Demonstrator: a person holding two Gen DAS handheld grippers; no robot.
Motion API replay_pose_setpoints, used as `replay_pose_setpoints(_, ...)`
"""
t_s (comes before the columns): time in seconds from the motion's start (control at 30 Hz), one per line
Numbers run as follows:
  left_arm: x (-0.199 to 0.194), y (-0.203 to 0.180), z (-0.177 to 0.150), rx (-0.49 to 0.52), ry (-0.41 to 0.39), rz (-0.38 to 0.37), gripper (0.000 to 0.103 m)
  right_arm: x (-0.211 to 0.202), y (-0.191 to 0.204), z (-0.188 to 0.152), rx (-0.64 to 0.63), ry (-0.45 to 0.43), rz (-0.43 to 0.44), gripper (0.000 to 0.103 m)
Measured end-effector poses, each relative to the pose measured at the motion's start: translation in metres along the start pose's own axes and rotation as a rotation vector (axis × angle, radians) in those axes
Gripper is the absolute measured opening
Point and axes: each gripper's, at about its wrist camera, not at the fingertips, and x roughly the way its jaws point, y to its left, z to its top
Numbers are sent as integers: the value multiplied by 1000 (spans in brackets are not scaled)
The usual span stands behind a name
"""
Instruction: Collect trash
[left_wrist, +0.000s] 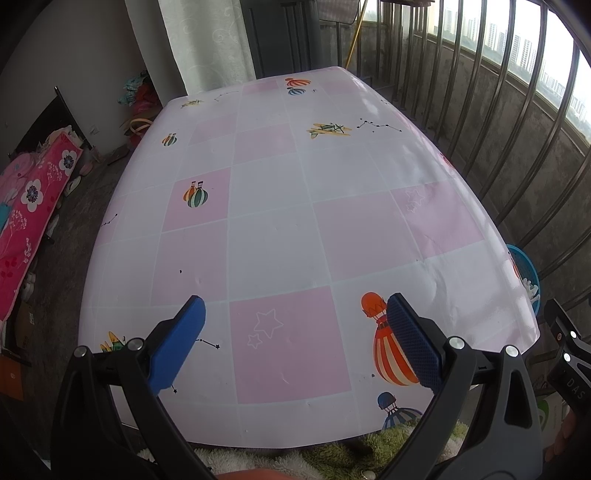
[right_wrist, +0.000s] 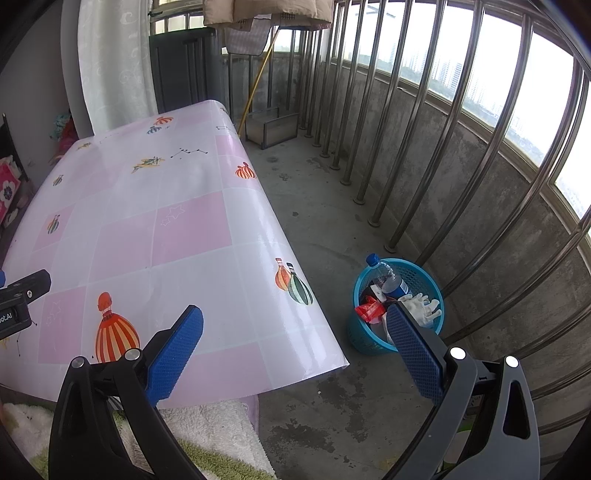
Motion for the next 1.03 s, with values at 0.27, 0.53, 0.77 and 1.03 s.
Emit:
replay_pose_setpoints(0.27,0,0,0,1,1,-1,94,0,0,0,0,1,-1,97)
replay_pose_setpoints(0.53,1,0,-1,2,1,-1,94,0,0,0,0,-1,0,97)
replay_pose_setpoints(0.77,2,-1,-1,3,3,-3,94,0,0,0,0,-1,0,97)
replay_pose_setpoints(1.03,2,-1,-1,6,4,-5,94,0,0,0,1,-1,1,97)
